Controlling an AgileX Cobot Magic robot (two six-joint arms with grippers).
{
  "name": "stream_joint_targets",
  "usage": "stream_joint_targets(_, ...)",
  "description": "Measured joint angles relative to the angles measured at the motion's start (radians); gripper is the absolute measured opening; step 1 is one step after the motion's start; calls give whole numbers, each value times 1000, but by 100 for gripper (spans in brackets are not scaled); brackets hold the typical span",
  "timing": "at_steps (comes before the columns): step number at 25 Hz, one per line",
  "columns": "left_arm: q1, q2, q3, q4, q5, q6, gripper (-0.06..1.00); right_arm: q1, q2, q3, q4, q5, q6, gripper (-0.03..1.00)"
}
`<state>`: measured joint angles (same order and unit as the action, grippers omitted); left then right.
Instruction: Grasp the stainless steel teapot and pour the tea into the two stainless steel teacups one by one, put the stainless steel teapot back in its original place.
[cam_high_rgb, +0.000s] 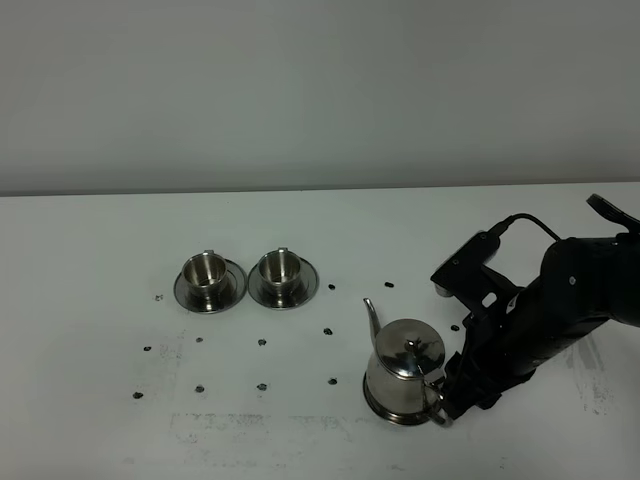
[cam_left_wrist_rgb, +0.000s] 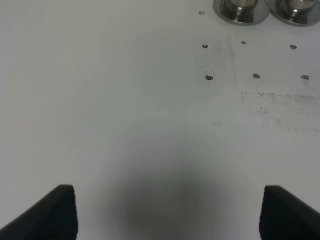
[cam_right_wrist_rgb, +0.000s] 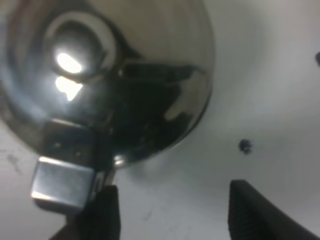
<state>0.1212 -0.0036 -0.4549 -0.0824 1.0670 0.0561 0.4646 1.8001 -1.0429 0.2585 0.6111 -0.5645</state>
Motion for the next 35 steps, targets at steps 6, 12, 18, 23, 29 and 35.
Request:
stream_joint_targets(6, 0, 0, 0, 0, 0, 0, 72, -37, -11, 0, -95, 59, 124, 47)
stream_joint_targets(12, 0, 0, 0, 0, 0, 0, 72, -38, -80, -40, -258, 145, 423, 47)
stream_joint_targets(18, 0, 0, 0, 0, 0, 0, 72, 56, -130, -184, -266, 270, 600, 47)
stream_joint_targets(23, 0, 0, 0, 0, 0, 0, 72, 136, -126, -200, -253, 262, 619, 47)
stream_joint_targets(29, 0, 0, 0, 0, 0, 0, 72, 161, -69, -200, -239, 224, 628, 47)
stream_joint_targets(35, 0, 0, 0, 0, 0, 0, 72, 162, -30, -200, -229, 238, 642, 47)
